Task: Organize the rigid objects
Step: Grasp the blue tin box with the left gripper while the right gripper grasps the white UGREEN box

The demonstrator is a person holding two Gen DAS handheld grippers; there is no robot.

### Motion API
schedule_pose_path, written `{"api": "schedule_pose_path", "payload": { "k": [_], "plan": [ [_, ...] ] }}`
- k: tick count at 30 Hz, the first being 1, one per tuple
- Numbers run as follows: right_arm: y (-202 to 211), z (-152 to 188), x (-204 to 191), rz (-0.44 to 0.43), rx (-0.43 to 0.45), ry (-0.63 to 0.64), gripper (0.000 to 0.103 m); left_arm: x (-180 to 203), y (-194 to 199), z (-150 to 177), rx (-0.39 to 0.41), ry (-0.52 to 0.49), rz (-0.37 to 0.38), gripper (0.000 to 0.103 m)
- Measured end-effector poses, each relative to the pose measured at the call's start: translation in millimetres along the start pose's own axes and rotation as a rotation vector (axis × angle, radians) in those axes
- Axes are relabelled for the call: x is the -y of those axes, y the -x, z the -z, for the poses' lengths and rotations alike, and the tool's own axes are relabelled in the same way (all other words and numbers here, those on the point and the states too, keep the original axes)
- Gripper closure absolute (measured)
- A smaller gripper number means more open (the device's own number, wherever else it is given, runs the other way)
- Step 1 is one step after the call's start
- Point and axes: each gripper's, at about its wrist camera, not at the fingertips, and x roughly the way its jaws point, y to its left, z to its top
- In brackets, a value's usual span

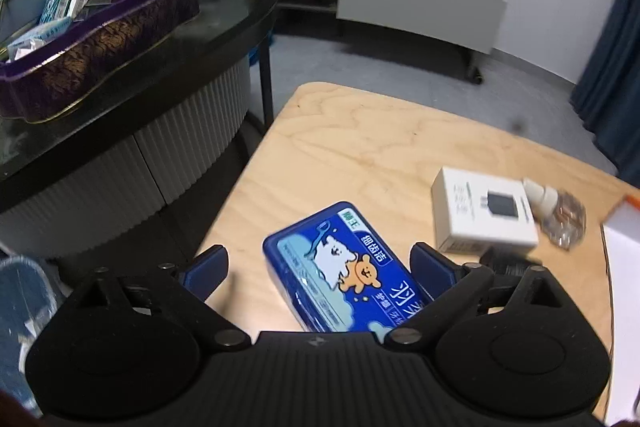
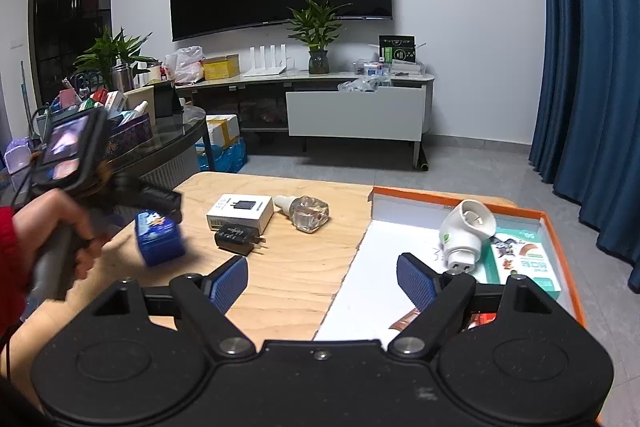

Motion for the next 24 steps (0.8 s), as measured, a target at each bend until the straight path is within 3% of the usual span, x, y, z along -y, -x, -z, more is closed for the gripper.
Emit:
{"api": "schedule_pose_path", "payload": {
  "k": [4, 7, 9, 11, 18, 24],
  "plan": [
    [-14, -3, -9, -0.022, -0.027, -0.005, 0.007, -2, 0, 8, 0.023, -0.027, 0.026, 0.002],
    [-23, -8, -18, -0.029, -0.043, 0.021, 0.007, 10, -9, 14, 0.001, -0.060, 0.056, 0.010],
    [-31, -12, -21, -0.034, -0.058, 0.017, 0.007, 16, -6, 22, 0.031, -0.106, 0.047, 0.029],
    [-41, -18, -24, -0.048, -0.075, 0.000, 0.007, 16, -4, 23, 0.050, -0.128, 0.055, 0.040],
    [-97, -37, -46, -0.132, -0.167, -0.018, 0.007, -16, 26, 30, 0.083, -0.112, 0.118, 0.040],
    [-157, -35, -77, -0.112, -0.235, -0.001, 0.007, -17, 44, 37, 0.148, -0.112, 0.139, 0.040]
  ]
}}
